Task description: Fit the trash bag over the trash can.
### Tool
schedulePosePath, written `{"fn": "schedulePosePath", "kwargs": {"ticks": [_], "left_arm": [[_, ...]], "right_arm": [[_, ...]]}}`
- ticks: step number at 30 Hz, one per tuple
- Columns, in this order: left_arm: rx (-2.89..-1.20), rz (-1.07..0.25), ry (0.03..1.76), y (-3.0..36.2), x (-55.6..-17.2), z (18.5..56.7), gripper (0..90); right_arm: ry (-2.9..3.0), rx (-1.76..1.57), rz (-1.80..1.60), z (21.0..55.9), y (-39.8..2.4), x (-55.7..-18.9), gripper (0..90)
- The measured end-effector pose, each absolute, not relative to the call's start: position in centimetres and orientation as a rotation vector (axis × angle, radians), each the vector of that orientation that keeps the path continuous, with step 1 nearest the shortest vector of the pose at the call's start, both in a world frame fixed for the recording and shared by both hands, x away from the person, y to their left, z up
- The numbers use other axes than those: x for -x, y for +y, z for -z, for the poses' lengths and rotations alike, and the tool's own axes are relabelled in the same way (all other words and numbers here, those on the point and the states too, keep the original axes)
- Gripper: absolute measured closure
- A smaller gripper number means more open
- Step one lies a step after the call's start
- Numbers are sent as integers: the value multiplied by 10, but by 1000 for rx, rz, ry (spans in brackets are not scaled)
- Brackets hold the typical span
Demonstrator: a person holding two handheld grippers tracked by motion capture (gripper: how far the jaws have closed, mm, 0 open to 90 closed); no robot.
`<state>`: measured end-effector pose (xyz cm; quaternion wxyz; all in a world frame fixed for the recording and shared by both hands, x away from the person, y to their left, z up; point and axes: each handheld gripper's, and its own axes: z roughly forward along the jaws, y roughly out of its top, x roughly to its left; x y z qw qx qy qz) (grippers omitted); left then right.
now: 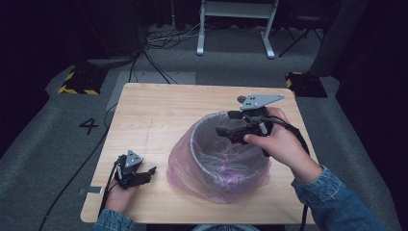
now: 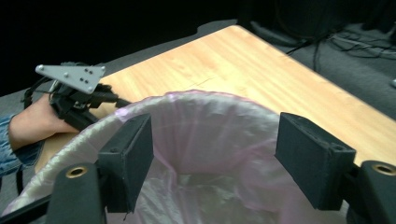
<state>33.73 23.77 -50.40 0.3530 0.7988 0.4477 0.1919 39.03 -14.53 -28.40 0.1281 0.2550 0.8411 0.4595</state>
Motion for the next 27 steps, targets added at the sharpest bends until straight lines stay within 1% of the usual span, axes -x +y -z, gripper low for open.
{"fn": "schedulePosePath", "kwargs": {"ticks": [6, 12, 27], "left_arm": [[-2068, -496, 1155, 238, -338, 504, 350], [-2075, -488, 1141, 239, -339, 504, 342], [-2072, -487, 1147, 239, -339, 504, 334]], "right_arm": [[2365, -802, -1334, 273, -174, -391, 289], [2309, -859, -1318, 269, -202, -389, 289], [2274, -936, -1242, 271, -261, -385, 296]]}}
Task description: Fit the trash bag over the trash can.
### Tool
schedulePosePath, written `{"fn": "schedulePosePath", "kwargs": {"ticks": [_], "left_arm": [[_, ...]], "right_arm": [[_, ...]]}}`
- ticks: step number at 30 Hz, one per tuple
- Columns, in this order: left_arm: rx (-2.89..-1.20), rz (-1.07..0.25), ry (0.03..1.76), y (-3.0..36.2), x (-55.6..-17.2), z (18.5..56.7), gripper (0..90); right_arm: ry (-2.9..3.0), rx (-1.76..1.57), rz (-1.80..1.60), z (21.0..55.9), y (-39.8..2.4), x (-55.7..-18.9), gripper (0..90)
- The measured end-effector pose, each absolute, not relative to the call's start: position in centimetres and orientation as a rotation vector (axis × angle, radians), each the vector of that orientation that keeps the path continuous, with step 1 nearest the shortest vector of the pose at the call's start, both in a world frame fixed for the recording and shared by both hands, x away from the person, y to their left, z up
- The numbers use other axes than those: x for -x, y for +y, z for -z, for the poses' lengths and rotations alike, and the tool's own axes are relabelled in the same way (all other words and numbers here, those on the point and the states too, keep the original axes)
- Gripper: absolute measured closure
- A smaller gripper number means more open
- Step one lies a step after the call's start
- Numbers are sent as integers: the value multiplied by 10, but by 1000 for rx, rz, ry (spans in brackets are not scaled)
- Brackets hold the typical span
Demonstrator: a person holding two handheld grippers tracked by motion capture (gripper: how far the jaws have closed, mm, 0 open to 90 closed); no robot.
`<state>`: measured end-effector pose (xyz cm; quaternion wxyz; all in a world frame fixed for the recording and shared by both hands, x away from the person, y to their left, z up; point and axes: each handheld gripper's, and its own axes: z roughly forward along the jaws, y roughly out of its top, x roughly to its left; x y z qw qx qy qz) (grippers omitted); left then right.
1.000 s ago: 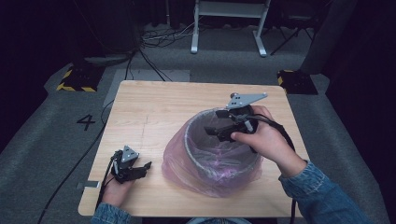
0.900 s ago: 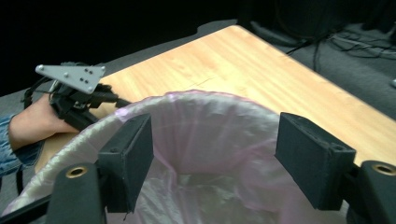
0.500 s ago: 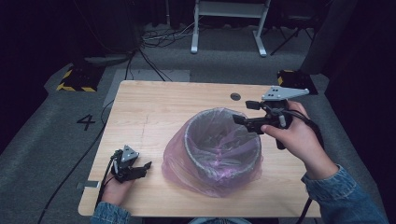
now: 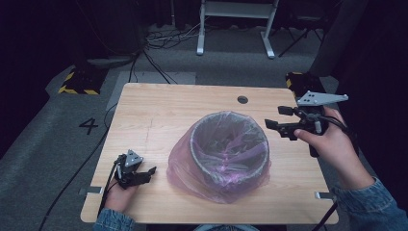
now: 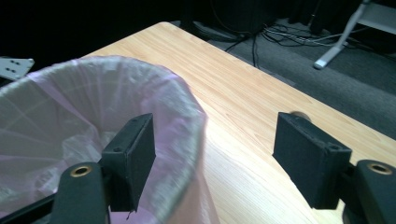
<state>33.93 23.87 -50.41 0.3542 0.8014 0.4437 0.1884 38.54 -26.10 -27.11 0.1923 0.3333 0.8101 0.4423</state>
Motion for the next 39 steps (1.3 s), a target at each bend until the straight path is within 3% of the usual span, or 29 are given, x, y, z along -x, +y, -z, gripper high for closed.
{"fn": "schedulePosePath", "kwargs": {"ticks": [16, 39], "left_arm": [[-2099, -465, 1093, 245, -339, 504, 299], [-2095, -473, 1121, 244, -339, 504, 262]], "right_arm": [[2234, -1054, -1154, 295, -305, -381, 237], [2269, -1219, -1103, 375, -348, -373, 215]]}}
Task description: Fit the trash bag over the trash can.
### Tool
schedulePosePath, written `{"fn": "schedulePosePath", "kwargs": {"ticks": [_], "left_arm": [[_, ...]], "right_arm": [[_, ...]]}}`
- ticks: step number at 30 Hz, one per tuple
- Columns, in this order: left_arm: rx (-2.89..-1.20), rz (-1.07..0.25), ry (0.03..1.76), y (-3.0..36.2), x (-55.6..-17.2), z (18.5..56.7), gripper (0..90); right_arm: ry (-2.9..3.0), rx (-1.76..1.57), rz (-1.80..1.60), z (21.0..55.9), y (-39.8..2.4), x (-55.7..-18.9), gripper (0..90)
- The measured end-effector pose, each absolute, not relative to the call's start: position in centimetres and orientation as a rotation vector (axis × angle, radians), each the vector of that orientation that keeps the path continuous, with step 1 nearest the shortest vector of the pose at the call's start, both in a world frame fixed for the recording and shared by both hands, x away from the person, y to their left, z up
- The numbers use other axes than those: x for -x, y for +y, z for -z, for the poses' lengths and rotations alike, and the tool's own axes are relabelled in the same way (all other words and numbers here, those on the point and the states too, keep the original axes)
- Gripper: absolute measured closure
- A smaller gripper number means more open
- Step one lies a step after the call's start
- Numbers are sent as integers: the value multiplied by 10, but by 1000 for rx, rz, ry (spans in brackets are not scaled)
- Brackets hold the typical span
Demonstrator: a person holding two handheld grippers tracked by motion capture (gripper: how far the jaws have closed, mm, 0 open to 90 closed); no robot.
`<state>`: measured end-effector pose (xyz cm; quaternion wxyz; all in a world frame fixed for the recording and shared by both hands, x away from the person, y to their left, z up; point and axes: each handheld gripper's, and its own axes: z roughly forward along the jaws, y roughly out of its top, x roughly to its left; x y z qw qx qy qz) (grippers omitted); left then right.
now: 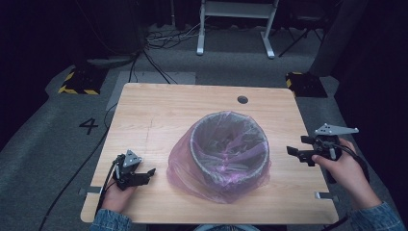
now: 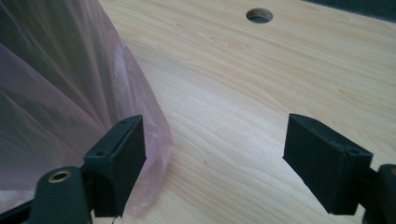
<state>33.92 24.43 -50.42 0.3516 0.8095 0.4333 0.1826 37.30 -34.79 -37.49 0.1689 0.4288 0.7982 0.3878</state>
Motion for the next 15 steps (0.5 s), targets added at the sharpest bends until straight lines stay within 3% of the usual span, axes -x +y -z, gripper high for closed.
{"fn": "schedulePosePath", "kwargs": {"ticks": [15], "left_arm": [[-2088, -482, 1143, 243, -339, 504, 243]], "right_arm": [[2276, -1247, -1047, 436, -367, -359, 229]]}}
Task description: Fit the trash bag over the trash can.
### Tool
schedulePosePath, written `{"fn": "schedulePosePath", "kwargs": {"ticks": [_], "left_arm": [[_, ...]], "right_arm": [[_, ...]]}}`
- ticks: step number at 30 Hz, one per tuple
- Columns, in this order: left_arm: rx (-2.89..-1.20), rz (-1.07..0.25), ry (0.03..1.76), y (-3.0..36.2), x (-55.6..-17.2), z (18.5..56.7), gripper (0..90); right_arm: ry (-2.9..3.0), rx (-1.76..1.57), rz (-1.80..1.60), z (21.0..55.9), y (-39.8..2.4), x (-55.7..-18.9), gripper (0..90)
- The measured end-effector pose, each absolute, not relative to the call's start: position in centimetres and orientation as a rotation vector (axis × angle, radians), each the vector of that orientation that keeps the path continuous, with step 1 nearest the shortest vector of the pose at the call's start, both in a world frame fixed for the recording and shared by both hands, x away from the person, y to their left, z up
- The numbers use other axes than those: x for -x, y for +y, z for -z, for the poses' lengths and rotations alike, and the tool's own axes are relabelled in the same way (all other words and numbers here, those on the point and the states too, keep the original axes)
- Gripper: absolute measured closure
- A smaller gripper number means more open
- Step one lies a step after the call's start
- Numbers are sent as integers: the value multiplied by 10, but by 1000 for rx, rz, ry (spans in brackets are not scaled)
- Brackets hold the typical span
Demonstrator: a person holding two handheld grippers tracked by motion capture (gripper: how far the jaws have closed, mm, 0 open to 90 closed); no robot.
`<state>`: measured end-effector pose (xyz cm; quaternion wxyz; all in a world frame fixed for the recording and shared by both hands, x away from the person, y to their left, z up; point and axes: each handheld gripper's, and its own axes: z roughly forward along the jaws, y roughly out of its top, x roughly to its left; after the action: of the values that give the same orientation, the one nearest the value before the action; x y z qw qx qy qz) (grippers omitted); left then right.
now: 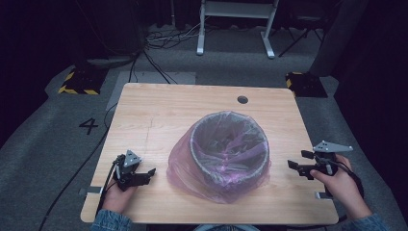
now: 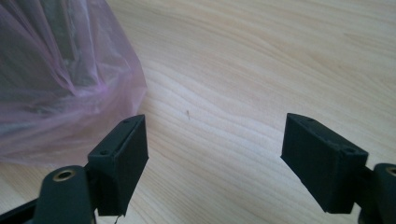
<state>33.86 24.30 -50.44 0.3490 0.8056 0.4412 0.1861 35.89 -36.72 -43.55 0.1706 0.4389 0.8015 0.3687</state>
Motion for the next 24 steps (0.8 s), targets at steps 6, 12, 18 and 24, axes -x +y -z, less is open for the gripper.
{"fn": "schedulePosePath", "kwargs": {"ticks": [6, 12, 18, 24], "left_arm": [[-2089, -484, 1143, 243, -339, 504, 243], [-2087, -482, 1144, 243, -339, 504, 242], [-2087, -482, 1144, 243, -339, 504, 242], [-2088, -482, 1145, 243, -339, 504, 242]], "right_arm": [[2278, -1235, -1016, 454, -368, -353, 232], [2272, -1235, -1021, 472, -366, -345, 235], [2255, -1238, -1021, 486, -362, -337, 234], [2265, -1234, -1023, 495, -356, -333, 225]]}}
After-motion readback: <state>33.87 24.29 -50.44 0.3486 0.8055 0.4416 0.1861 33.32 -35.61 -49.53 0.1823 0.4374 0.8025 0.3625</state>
